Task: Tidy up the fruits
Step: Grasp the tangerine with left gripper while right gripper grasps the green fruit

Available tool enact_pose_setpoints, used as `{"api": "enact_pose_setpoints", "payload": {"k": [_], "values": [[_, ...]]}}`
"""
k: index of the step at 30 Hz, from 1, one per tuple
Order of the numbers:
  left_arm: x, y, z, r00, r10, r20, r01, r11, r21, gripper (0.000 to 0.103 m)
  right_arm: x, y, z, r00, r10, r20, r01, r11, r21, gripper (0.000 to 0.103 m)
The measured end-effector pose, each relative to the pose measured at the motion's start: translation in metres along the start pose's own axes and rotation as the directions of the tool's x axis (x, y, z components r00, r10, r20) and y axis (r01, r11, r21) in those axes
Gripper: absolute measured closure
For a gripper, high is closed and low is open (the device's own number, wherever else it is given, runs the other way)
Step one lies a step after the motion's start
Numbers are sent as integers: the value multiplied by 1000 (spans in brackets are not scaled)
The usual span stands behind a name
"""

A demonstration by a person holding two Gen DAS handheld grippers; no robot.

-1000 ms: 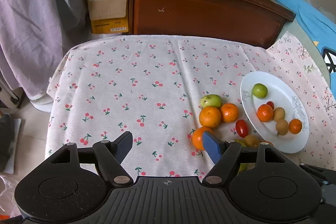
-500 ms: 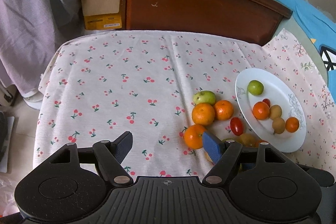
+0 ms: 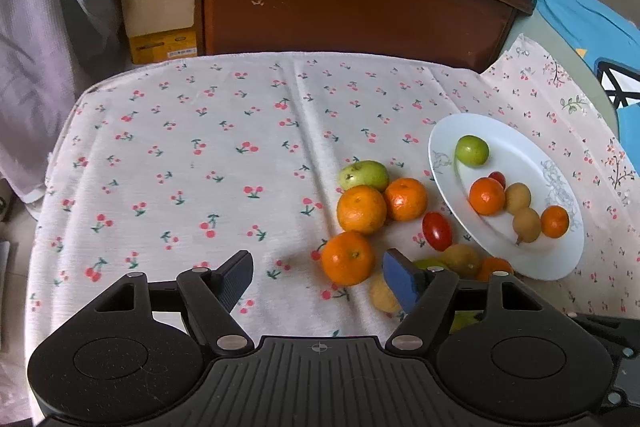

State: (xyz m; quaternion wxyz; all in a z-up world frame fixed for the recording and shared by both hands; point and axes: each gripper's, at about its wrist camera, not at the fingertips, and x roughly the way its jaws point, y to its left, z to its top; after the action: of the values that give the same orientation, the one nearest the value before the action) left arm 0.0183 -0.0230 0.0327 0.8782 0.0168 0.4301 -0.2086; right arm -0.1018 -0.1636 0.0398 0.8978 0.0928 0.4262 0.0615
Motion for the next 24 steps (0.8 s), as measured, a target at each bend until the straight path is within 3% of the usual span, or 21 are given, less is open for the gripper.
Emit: {"api": "enact_pose_setpoints", "payload": {"k": [10, 14, 20, 24], "values": [[17, -7, 1, 1000, 7, 7, -7, 1000, -7, 38, -2, -8, 0, 1000, 0, -14, 1, 999, 50, 76], [20, -11, 0, 999, 32, 14, -33, 999, 8, 45, -1, -8, 0, 1000, 0, -16, 1, 999, 53, 76], [19, -16, -1, 1000, 10, 20, -11, 999, 39, 71, -1, -8, 0, 1000, -1, -15, 2, 999, 53, 76], [18, -16, -2, 1000, 0, 18, -1, 999, 35, 74, 0, -8, 1, 1000, -1, -14, 2, 999, 55, 76]]}}
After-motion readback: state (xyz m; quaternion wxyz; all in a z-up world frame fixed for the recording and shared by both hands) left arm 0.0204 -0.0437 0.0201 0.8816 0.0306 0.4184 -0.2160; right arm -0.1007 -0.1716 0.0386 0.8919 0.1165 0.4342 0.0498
